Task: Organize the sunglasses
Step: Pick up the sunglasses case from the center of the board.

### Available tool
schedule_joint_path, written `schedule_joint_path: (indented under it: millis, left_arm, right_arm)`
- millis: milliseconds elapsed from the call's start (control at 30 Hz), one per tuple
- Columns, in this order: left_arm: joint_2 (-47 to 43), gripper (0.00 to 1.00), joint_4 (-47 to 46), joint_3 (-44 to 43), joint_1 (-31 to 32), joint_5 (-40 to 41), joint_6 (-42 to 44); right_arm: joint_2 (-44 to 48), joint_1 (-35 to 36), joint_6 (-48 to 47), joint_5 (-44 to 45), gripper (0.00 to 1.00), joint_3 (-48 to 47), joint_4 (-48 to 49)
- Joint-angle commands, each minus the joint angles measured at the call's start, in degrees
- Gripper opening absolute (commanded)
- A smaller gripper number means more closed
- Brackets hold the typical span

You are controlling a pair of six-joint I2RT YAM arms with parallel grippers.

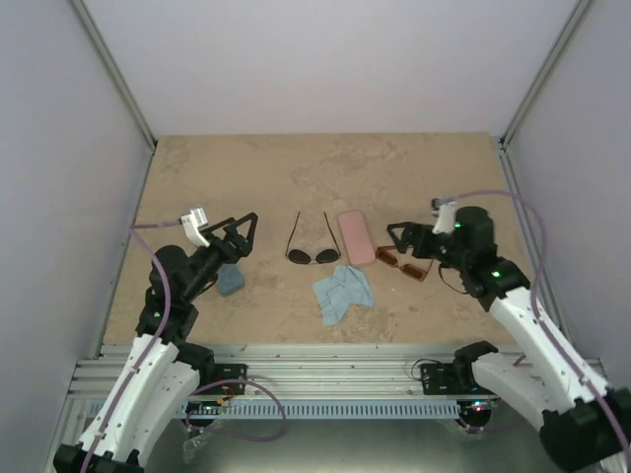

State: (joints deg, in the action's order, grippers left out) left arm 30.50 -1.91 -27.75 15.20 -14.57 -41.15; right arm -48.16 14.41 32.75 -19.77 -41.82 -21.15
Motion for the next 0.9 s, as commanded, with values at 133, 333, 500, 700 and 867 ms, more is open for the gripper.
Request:
schedule_joint_path:
  millis: [133, 333, 500, 700, 867]
  left_arm:
    - [4.94, 0.99, -11.54, 1.93, -0.44, -2.23, -1.90]
    - [7.81, 0.99, -12.30, 1.12, -0.43, -1.16, -1.19]
    - [10.46, 0.99, -11.38, -0.51, -0.44, -0.88, -0.32]
    - [12.58, 0.99, -11.95, -1.30, -0.44, -3.06, 0.23]
    - [12.33, 0.99, -10.45, -1.55, -0.44, -2.69, 0.89]
  right_arm:
    - [-19.37, 19.76, -0.89, 23.10, 0.88, -4.82, 1.14]
    - [-33.96, 23.05, -5.31, 27.42, 0.88, -12.70, 0.19]
    - [-43.81, 23.27, -9.29, 27.93, 0.90, -19.13, -1.50]
    - [-54.61, 24.83, -12.78, 32.90, 0.97, -26.62, -5.40]
    - [-59.61, 25.09, -12.27, 35.50, 0.97, -28.81, -6.90]
